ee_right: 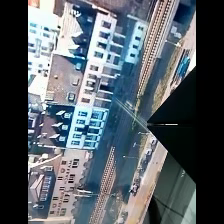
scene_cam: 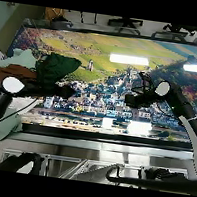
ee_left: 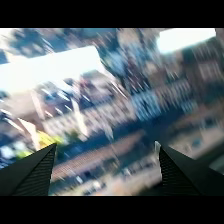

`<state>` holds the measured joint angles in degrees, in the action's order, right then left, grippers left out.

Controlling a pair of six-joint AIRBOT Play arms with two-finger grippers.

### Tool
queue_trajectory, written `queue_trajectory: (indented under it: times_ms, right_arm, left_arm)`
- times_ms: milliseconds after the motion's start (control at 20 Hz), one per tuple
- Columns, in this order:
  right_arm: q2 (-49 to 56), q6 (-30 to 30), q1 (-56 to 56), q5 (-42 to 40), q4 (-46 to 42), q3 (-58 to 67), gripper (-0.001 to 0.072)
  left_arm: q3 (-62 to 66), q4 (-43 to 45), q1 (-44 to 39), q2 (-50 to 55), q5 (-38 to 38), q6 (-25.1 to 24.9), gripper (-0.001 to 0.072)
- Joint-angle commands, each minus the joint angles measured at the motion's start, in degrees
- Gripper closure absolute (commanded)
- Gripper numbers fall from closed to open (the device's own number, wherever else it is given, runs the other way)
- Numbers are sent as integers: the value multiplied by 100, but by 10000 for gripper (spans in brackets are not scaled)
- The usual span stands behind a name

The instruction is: Fold the shirts.

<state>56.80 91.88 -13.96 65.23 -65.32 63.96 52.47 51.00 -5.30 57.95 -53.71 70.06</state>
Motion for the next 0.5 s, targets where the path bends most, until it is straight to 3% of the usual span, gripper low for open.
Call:
queue_trajectory:
  times_ms: [0, 50, 100, 150, 200, 450]
  right_arm:
    - [2, 4, -7, -398, 0, -2, 687]
    - [2, 4, -4, -588, 0, -2, 679]
    - [2, 4, -4, -772, 0, -2, 545]
    - [2, 2, 0, -946, -2, -2, 297]
    - [11, 4, 2, -1147, -7, -2, 179]
    - [31, 2, 11, -1550, -24, -2, 182]
  left_arm:
    - [7, 35, 1213, 120, 1134, 42, 23]
    - [7, 35, 1672, 295, 1427, 11, 22]
    - [26, 35, 2057, 531, 1576, -107, 22]
    - [131, 31, 2413, 892, 1574, -267, 22]
    - [271, 31, 2656, 1270, 1541, -319, 22]
    - [1440, -15, 2776, 3292, 1379, -317, 22]
